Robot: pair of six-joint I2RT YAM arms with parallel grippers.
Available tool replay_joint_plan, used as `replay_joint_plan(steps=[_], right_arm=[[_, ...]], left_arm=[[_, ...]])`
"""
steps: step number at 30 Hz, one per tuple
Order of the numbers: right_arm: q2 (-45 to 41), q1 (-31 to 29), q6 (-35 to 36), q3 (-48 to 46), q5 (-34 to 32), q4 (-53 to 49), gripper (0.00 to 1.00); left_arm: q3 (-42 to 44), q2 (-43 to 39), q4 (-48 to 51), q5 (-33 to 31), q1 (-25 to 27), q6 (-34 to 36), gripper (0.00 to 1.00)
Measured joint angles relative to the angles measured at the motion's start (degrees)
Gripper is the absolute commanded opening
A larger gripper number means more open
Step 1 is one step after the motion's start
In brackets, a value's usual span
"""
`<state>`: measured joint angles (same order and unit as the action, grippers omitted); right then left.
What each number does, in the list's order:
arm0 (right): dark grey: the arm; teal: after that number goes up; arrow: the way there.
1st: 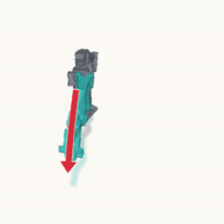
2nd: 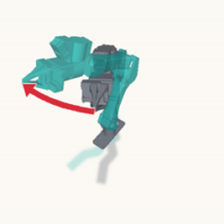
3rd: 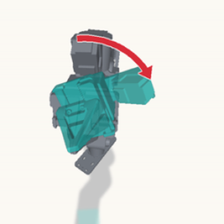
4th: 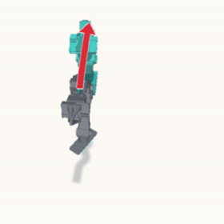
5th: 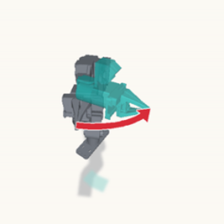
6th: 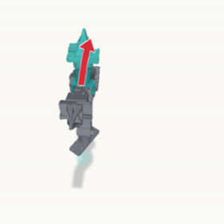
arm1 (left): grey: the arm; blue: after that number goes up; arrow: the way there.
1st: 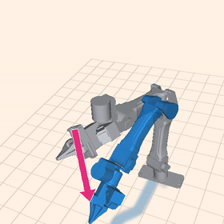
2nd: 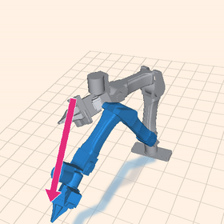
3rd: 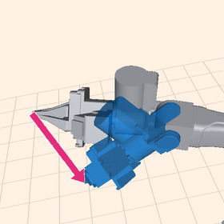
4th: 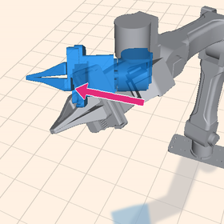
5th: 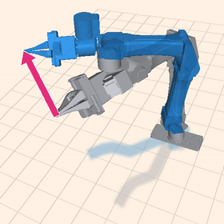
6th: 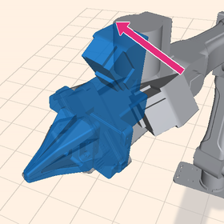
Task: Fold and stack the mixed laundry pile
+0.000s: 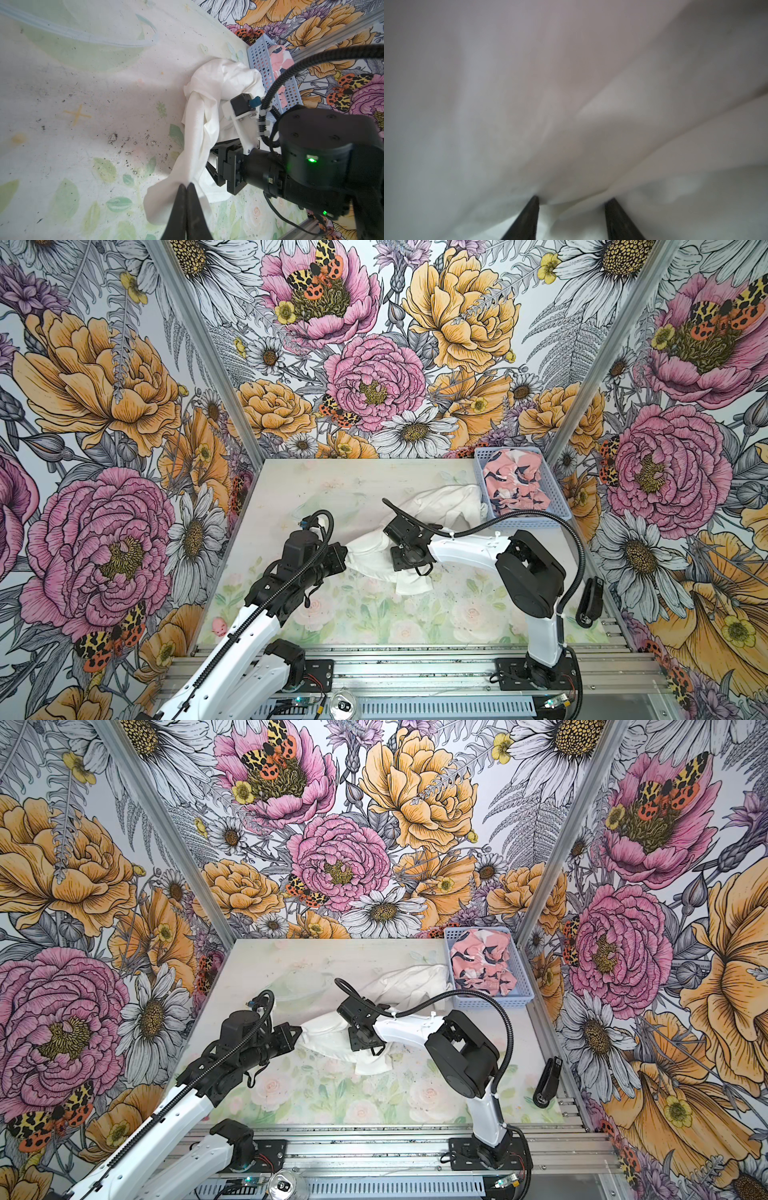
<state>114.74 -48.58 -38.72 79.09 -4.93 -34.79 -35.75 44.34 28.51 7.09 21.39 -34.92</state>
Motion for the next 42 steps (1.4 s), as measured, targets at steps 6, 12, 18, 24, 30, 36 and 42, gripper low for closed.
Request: replay_joint_plan(steps=[6,12,18,24,30,36,42], right_arm=[[-0.8,0.0,-1.2,-0.7,-2.1,-1.8,0.00],[-12.3,0.3,-0.9,-7.1,-3.9,-4.3,0.00],[-31.8,1.0,-2.4,-13.1,-4.5,-7.1,0.00],[-46.8,-1.3,-7.4,-21.8,-3.4,-9.4,0.00],[-44.6,-10.8,-12.3,-24.9,-0.1,-6.5,0.00],[-31.3,-12.6,-11.8,-16.7,1.8,-1.9,0.00],[-19.7,-6.5,-7.7,-1.6,4.3,1.7,0.00]], left_arm=[[0.0,-0.1,0.0,0.2,-2.3,0.6,0.00],[-1.1,2.2,-0.4,1.6,-7.8,1.9,0.00],[-7.5,7.8,-1.5,3.2,-17.4,4.3,0.00],[-15.4,13.2,-2.9,4.1,-23.0,7.3,0.00],[-19.0,18.9,-5.0,4.2,-23.9,10.0,0.00],[-20.9,28.1,-5.9,3.9,-25.9,12.9,0.92],[-16.5,26.1,-5.4,2.5,-26.7,12.3,0.99]])
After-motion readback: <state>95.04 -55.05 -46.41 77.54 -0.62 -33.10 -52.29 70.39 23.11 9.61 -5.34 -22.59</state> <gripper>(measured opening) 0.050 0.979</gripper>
